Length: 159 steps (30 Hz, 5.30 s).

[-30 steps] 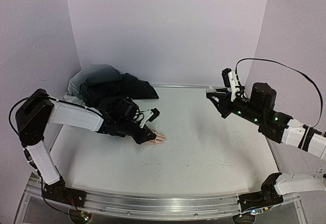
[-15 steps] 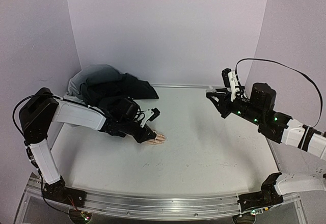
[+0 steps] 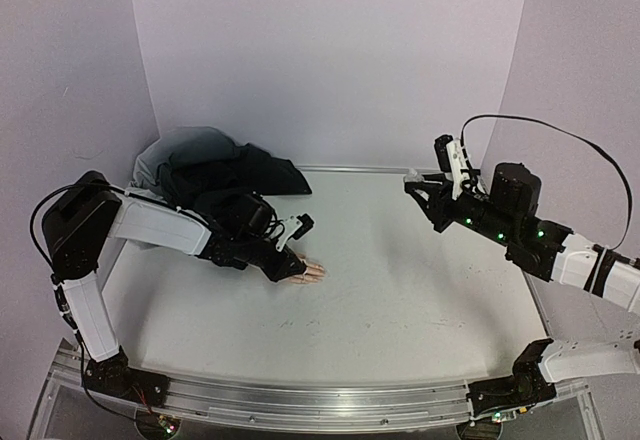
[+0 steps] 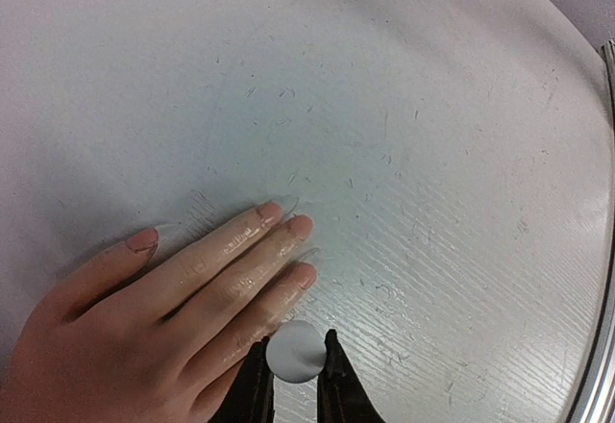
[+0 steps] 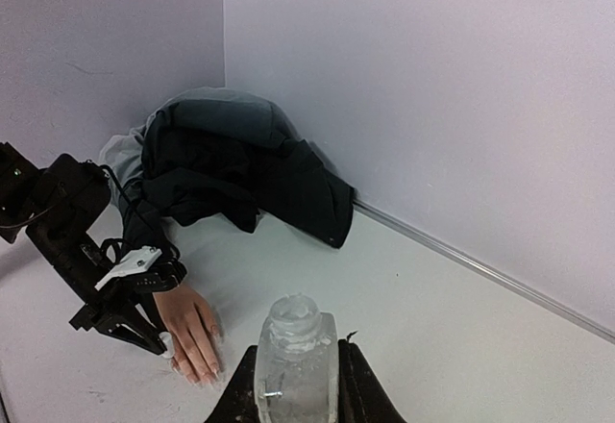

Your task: Paint the nails

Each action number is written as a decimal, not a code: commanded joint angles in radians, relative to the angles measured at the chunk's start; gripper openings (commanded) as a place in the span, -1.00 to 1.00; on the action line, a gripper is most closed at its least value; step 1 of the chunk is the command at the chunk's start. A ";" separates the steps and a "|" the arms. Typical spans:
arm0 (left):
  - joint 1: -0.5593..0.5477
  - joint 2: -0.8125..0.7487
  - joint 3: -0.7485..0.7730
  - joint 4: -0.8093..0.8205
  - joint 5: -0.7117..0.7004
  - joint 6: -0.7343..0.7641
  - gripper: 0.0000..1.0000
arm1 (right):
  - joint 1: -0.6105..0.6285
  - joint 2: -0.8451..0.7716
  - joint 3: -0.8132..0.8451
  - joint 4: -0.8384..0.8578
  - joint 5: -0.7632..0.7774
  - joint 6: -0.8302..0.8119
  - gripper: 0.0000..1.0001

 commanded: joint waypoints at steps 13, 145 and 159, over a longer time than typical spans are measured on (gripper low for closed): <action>0.012 0.025 0.057 0.027 0.017 0.000 -1.00 | 0.002 0.002 0.005 0.081 -0.004 -0.012 -1.00; 0.011 0.064 0.093 -0.002 0.062 0.019 -1.00 | 0.002 0.029 0.012 0.074 -0.028 -0.008 -1.00; 0.012 -0.041 0.008 -0.002 0.013 0.006 -1.00 | 0.002 0.032 0.015 0.073 -0.037 -0.006 -1.00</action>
